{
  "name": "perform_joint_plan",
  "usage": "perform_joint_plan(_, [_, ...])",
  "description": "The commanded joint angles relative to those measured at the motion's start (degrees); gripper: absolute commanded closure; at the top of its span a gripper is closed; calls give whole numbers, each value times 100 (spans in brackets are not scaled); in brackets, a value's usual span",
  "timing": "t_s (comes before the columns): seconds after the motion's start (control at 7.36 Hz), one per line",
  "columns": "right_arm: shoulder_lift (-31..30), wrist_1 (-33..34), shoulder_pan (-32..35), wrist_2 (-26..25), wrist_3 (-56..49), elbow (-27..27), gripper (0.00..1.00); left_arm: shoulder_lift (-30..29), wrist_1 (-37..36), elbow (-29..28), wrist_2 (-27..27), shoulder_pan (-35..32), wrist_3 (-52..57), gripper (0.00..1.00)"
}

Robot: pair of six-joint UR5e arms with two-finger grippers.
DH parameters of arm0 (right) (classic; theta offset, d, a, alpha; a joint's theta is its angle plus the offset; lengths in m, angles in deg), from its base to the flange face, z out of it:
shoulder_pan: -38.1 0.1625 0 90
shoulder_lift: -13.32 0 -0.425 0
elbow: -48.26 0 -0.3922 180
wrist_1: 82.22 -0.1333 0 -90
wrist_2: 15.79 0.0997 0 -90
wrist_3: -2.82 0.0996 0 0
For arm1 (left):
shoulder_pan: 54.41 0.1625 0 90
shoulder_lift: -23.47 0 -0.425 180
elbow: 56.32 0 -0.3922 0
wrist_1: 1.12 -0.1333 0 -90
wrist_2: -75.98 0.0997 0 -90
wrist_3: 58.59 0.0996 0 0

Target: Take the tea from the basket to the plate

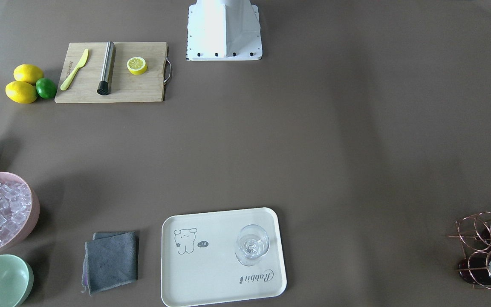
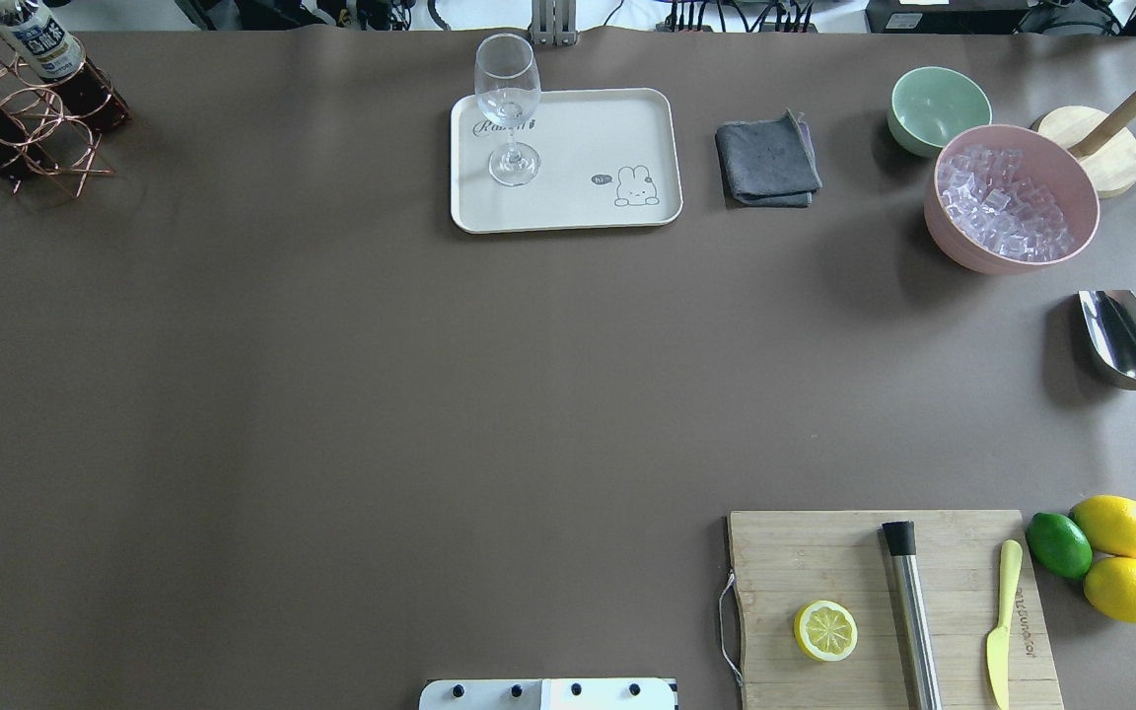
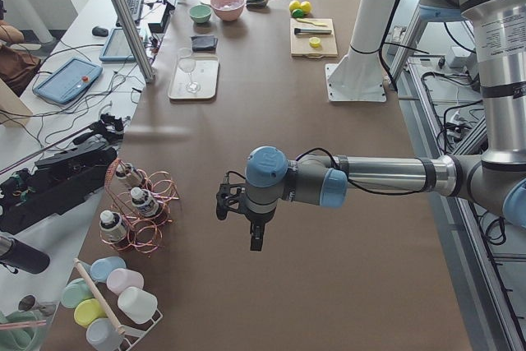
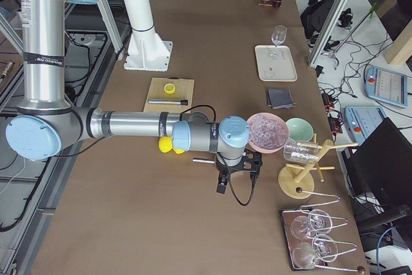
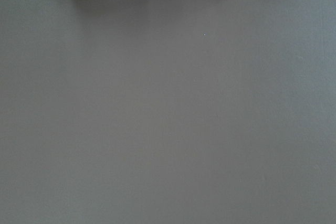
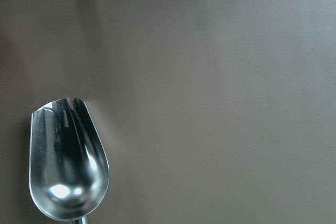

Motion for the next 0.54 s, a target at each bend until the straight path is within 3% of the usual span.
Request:
perform_joint_plan(0.0, [-55, -59, 6, -14, 9, 8, 0, -25, 0, -5, -7, 11, 0, 2])
perform_joint_plan(0.41, [-82, -59, 6, -5, 9, -9, 0, -16, -9, -14, 10, 11, 9, 2])
